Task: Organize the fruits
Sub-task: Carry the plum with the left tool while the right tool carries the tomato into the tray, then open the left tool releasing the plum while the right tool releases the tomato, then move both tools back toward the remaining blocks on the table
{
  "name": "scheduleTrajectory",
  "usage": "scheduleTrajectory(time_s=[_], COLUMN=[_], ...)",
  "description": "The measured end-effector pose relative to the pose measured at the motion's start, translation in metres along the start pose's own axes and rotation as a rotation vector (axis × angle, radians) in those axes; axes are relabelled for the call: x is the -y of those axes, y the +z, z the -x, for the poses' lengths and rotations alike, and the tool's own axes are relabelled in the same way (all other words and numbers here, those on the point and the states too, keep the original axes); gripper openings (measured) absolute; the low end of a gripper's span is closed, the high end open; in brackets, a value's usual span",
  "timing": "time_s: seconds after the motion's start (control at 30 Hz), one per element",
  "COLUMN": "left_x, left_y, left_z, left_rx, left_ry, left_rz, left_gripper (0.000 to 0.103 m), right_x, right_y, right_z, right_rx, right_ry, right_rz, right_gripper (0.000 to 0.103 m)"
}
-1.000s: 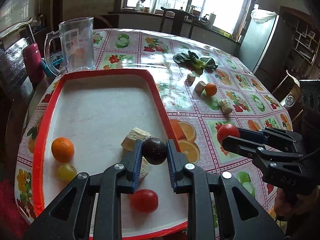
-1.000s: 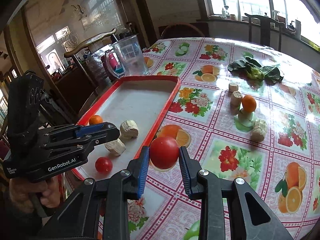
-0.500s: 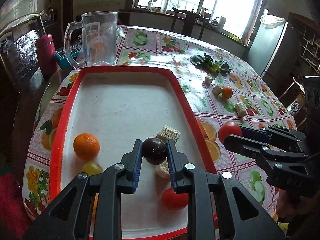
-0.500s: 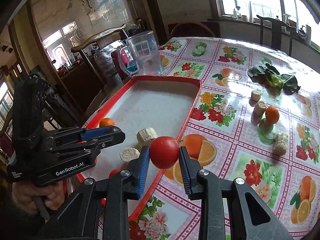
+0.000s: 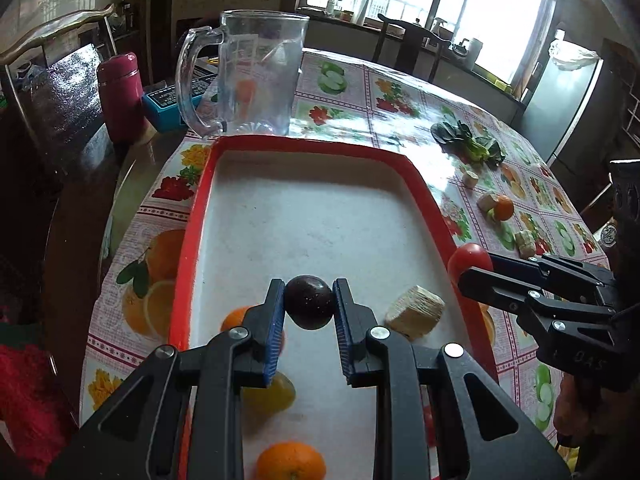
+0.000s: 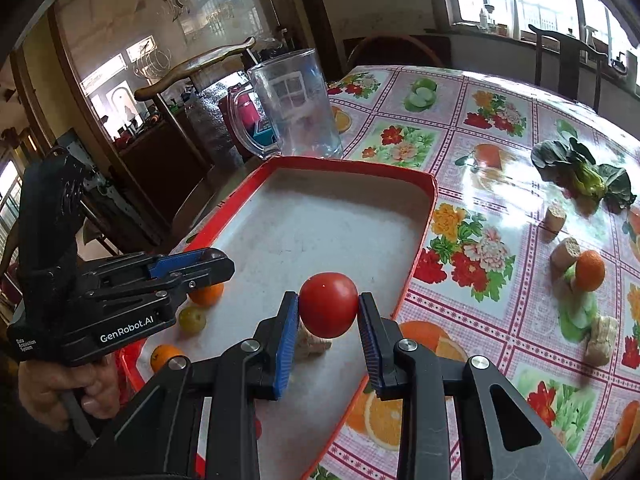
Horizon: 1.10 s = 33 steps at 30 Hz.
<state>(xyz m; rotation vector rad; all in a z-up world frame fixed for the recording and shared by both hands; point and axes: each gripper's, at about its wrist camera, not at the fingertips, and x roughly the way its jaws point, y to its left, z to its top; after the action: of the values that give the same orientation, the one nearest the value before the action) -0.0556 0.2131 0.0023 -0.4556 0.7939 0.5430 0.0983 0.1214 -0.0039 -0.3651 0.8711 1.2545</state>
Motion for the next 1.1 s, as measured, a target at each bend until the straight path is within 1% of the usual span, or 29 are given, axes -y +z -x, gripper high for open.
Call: scheduleTrajectory(time_s=[0.23, 0.47, 0.57, 0.63, 0.7, 0.73, 0.77, 0.93, 1.1], left_x=[-0.013, -0.016, -0.018, -0.020, -0.021, -0.021, -0.022, -0.019, -0.001], left_y=[0.019, 0.019, 0.017, 0.017, 0.017, 0.016, 0.016, 0.014, 0.012], left_z=[-0.025, -0.042, -0.047, -0.045, -0.042, -0.039, -0.036, -0.021, -0.012], left_rx=[-0.037, -0.084, -0.112, -0.111, -0.105, -0.099, -0.090, -0.068, -0.054], left_ry=[0.029, 0.043, 0.059, 0.052, 0.065, 0.070, 0.072, 0.073, 0.047], left_rz=[0.001, -0.001, 0.007, 0.021, 0.029, 0.033, 0.034, 0.025, 0.005], left_gripper=[0.021, 0.021, 0.022, 0.023, 0.033, 0.043, 0.045, 0.045, 0.045], right_x=[-0.001, 0.004, 0.001, 0.000, -0.001, -0.001, -0.001, 0.005, 0.026], right_y=[0.016, 0.014, 0.014, 0.014, 0.014, 0.014, 0.014, 0.007, -0.008], right_z=[-0.035, -0.057, -0.057, -0.053, -0.046, -0.041, -0.036, -0.004, 0.022], right_rx=[-0.046, -0.086, -0.084, -0.076, -0.063, -0.055, -0.046, 0.009, 0.033], right_ry=[-0.001, -0.011, -0.006, -0.005, -0.003, -0.001, 0.002, 0.001, -0.020], right_rz=[0.016, 0.024, 0.038, 0.045, 0.046, 0.046, 0.045, 0.027, -0.020], right_gripper=[0.030, 0.032, 0.034, 0.034, 0.034, 0.034, 0.034, 0.034, 0.034])
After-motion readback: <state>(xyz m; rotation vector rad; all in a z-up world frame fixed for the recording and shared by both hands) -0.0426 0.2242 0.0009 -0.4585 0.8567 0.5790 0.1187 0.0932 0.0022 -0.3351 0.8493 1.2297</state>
